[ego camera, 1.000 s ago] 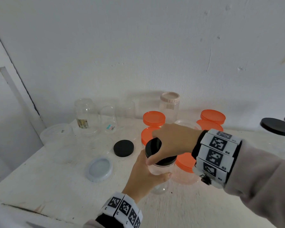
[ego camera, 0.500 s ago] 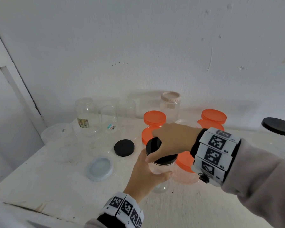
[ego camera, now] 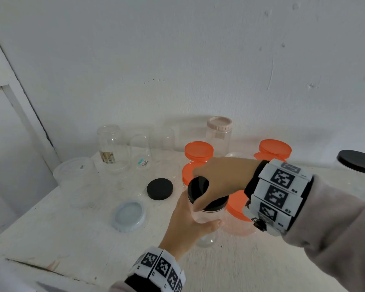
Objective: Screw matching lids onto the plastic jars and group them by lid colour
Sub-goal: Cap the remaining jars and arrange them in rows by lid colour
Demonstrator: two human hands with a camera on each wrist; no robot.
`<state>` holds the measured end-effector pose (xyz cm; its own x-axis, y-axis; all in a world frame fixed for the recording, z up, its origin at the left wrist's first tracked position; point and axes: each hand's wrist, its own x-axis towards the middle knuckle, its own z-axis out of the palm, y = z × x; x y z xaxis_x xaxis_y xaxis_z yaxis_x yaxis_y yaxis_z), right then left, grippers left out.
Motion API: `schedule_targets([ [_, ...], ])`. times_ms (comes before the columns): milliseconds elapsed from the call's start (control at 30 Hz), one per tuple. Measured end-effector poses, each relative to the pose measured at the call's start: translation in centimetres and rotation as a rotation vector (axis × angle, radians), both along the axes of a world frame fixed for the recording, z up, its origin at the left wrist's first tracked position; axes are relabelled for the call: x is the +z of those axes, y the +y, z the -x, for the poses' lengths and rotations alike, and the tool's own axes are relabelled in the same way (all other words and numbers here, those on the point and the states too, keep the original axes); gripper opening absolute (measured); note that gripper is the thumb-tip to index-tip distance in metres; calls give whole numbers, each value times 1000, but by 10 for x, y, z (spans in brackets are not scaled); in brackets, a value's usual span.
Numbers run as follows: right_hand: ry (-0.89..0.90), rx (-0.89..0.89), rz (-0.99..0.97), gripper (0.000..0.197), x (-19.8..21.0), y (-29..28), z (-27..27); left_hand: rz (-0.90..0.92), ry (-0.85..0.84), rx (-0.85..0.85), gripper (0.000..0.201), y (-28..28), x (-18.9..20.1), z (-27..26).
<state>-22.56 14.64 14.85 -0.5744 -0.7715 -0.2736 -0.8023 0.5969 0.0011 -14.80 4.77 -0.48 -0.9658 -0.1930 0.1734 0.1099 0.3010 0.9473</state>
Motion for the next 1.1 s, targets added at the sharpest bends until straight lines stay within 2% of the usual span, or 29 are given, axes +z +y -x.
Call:
schedule_targets([
  [100,26,-31,36,59,-7,0,-1,12,1,5,77,0,1,-1],
  [200,-108,-31,-2,57,0,1,-1,-4,9,-6,82,0,2,-1],
  [300,-193,66,-53,75,7,2,-1,-1,10,-4,86,0,2,-2],
  [400,-165,93,18,71,6,3,2,1,4,2,83,1,3,-2],
  [600,-13,0,102,54,-9,2,-1,-6,3,1,83,0,0,0],
  [700,-166,-15,-6,68,-2,3,-1,-12,6,3,83,0,-1,0],
  [767,-221,50,-70,79,4,4,-1,1,9,4,82,0,-1,0],
  [867,-208,97,-11,72,6,5,1,12,5,11,82,0,-1,0],
  [1000,-62,20,61,58,-5,3,-1,-2,-5,12,82,0,-2,0],
  [1100,-33,-19,79,59,-9,1,-3,-10,-2,7,81,0,-2,0],
])
